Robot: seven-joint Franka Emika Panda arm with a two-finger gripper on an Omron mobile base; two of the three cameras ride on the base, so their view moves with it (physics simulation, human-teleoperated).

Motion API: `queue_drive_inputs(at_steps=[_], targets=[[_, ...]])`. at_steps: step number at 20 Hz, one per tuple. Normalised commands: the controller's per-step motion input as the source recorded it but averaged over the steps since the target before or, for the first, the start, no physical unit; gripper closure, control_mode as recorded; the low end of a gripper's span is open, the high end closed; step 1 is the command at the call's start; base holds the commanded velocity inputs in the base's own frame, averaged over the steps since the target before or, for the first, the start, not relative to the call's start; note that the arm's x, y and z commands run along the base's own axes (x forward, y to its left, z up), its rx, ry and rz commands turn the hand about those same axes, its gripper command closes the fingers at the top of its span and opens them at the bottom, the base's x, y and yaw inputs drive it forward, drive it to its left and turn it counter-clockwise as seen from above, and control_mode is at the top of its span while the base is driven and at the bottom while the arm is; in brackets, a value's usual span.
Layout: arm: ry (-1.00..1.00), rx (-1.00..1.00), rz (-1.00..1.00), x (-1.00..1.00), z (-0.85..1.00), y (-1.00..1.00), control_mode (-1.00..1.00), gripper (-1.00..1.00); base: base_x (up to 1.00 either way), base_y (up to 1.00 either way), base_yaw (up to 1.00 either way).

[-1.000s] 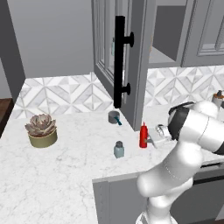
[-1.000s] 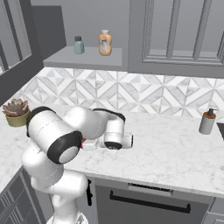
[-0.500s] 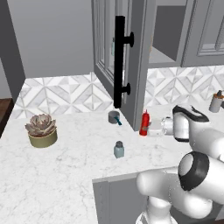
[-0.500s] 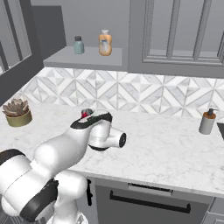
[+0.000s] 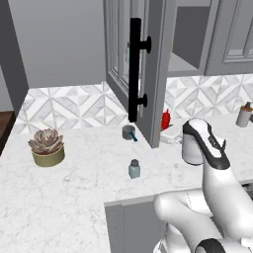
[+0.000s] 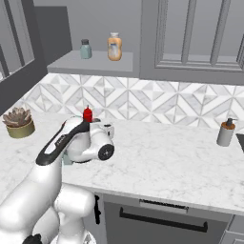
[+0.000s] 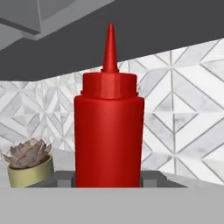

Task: Put the shaker and condiment bottle from the counter next to their counterparts in the cabinet.

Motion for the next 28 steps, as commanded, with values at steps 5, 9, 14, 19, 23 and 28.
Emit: queue_drive_inputs(at_steps=[5,9,14,19,23,28], targets=[[-0.05,-0.01,-0.07,0.00,0.66,-0.01,-1.00,1.00,0.00,0.00,0.00],[0.00,0.00,-0.18,0.00,0.79,-0.14,-1.00,1.00,0.00,0.00,0.00],[0.00,0.00,-0.21,0.00,0.63,-0.27,-1.00,1.00,0.00,0.00,0.00],[0.00,0.00,-0.17,-0.06,0.43,-0.27,-1.00,1.00,0.00,0.00,0.00],[0.00,0.00,-0.11,-0.09,0.65,-0.17,-1.00,1.00,0.00,0.00,0.00],[0.04,0.00,-0.08,-0.01,0.75,-0.10,-1.00,1.00,0.00,0.00,0.00]])
